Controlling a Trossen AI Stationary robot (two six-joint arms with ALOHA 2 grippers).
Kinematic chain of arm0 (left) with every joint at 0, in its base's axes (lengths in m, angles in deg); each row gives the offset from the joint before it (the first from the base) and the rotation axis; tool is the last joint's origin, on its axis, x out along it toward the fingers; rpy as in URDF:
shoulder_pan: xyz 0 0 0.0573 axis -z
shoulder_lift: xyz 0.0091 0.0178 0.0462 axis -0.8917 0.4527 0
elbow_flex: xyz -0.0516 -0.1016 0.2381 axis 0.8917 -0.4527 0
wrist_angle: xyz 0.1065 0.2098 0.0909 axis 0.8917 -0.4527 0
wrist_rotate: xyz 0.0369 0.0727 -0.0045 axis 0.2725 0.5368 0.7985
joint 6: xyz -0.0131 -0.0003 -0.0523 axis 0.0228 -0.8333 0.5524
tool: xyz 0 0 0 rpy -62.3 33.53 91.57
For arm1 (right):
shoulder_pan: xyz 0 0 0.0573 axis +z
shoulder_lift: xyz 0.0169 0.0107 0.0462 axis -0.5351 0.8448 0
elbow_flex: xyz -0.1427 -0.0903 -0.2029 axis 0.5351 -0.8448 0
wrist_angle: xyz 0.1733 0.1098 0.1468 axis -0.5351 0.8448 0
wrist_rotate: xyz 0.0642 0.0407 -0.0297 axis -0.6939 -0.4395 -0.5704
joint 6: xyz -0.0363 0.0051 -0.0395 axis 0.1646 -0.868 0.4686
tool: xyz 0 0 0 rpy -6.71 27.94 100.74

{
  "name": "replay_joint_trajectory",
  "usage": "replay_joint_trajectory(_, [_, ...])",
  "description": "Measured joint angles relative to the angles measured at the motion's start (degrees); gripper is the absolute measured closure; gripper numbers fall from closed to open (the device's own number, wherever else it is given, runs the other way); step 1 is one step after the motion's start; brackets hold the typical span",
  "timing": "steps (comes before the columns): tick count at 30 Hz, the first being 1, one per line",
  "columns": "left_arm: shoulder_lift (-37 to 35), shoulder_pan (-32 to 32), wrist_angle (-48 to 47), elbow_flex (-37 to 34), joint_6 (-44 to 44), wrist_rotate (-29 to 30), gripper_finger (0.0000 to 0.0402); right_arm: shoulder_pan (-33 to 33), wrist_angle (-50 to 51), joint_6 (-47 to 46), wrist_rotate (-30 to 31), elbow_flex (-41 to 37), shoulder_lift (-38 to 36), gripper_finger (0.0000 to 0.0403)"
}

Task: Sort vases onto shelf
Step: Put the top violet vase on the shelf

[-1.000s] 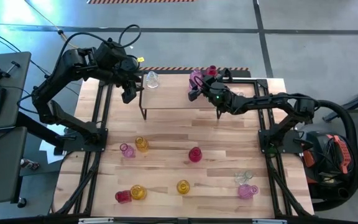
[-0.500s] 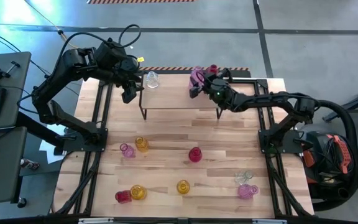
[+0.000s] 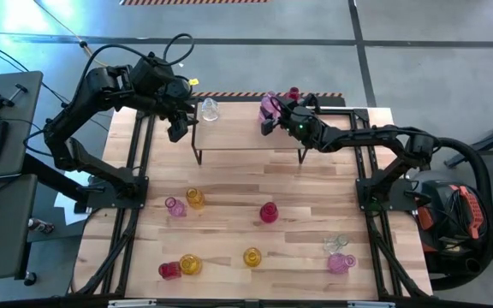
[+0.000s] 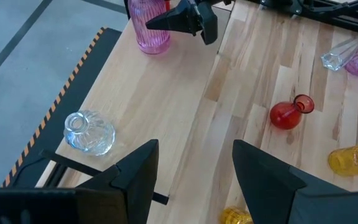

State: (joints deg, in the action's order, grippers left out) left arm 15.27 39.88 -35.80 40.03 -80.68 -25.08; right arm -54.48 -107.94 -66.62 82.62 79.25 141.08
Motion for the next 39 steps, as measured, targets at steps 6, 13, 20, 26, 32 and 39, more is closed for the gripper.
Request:
replay_joint_trajectory(6, [0.0,0.0,0.0,0.0,0.0,0.0,0.0204,0.0,-0.1,0.0,0.0,0.0,0.0,0.0127])
replay_joint_trajectory(13, [0.0,0.0,0.1,0.0,0.0,0.0,0.0204,0.0,-0.2,-0.3,0.0,0.0,0.0,0.0126])
replay_joint_trajectory(20, [0.0,0.0,0.1,0.0,0.0,0.0,0.0204,0.2,-0.2,-0.1,0.0,0.0,0.0,0.0126])
replay_joint_trajectory(26, [0.0,0.0,0.2,0.0,0.0,0.0,0.0204,0.4,-0.2,0.1,0.2,0.0,0.0,0.0126])
replay_joint_trajectory(32, [0.0,0.0,0.5,0.0,0.0,0.0,0.0204,1.8,-0.2,2.3,4.4,0.0,0.0,0.0126])
replay_joint_trajectory(39, [0.0,0.0,0.5,0.0,0.0,0.0,0.0204,2.3,-0.3,1.3,6.0,0.0,0.0,0.0126])
